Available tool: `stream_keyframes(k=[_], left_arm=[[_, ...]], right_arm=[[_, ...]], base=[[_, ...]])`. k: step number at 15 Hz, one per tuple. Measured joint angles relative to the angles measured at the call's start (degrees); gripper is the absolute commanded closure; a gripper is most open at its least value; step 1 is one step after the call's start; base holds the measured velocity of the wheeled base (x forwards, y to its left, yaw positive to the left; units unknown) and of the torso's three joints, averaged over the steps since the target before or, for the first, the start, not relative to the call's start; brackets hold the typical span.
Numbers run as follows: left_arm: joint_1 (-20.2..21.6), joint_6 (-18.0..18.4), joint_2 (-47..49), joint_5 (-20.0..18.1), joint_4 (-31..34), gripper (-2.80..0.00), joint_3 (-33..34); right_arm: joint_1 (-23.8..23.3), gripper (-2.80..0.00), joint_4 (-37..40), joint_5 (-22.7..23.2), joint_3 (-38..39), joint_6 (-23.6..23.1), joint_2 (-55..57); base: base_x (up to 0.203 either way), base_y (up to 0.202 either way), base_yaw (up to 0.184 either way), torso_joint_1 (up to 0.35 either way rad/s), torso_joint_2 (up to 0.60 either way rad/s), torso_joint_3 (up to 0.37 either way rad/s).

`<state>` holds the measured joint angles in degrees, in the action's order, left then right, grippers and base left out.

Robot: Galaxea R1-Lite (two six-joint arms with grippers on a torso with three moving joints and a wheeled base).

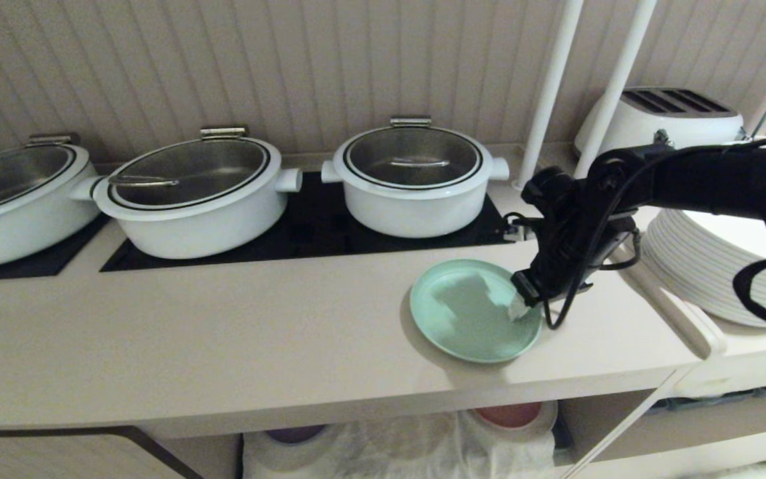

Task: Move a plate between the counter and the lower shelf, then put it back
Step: Pick up the plate

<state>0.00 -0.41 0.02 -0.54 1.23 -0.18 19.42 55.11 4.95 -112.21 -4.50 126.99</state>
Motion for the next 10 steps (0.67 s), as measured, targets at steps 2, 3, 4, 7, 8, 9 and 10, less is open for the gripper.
stream_keyframes(k=[2, 3, 4, 7, 8, 9, 10], left_arm=[[0.0, 0.0, 0.0, 0.0, 0.0, 0.00, 0.0], [0.0, 0.0, 0.0, 0.0, 0.0, 0.00, 0.0], [0.0, 0.0, 0.0, 0.0, 0.0, 0.00, 0.0], [0.0, 0.0, 0.0, 0.0, 0.0, 0.00, 0.0], [0.0, 0.0, 0.0, 0.0, 0.0, 0.00, 0.0], [0.0, 0.0, 0.0, 0.0, 0.0, 0.00, 0.0], [0.0, 0.0, 0.0, 0.0, 0.0, 0.00, 0.0]], right_arm=[[0.0, 0.00, -0.1, 0.2, -0.1, 0.2, -0.1], [0.0, 0.00, 0.2, 0.1, 0.0, 0.1, -0.2], [0.0, 0.00, 0.2, 0.1, 0.0, 0.1, -0.3], [0.0, 0.00, 0.4, 0.0, 0.0, 0.1, -0.5], [0.0, 0.00, 0.4, 0.0, 0.0, 0.1, -0.6], [0.0, 0.00, 0.4, -0.1, 0.0, 0.1, -0.6], [0.0, 0.00, 0.5, 0.0, 0.0, 0.1, -0.8]], base=[[0.000, 0.000, 0.000, 0.000, 0.00, 0.000], [0.000, 0.000, 0.000, 0.000, 0.00, 0.000], [0.000, 0.000, 0.000, 0.000, 0.00, 0.000], [0.000, 0.000, 0.000, 0.000, 0.00, 0.000], [0.000, 0.000, 0.000, 0.000, 0.00, 0.000], [0.000, 0.000, 0.000, 0.000, 0.00, 0.000], [0.000, 0.000, 0.000, 0.000, 0.00, 0.000]])
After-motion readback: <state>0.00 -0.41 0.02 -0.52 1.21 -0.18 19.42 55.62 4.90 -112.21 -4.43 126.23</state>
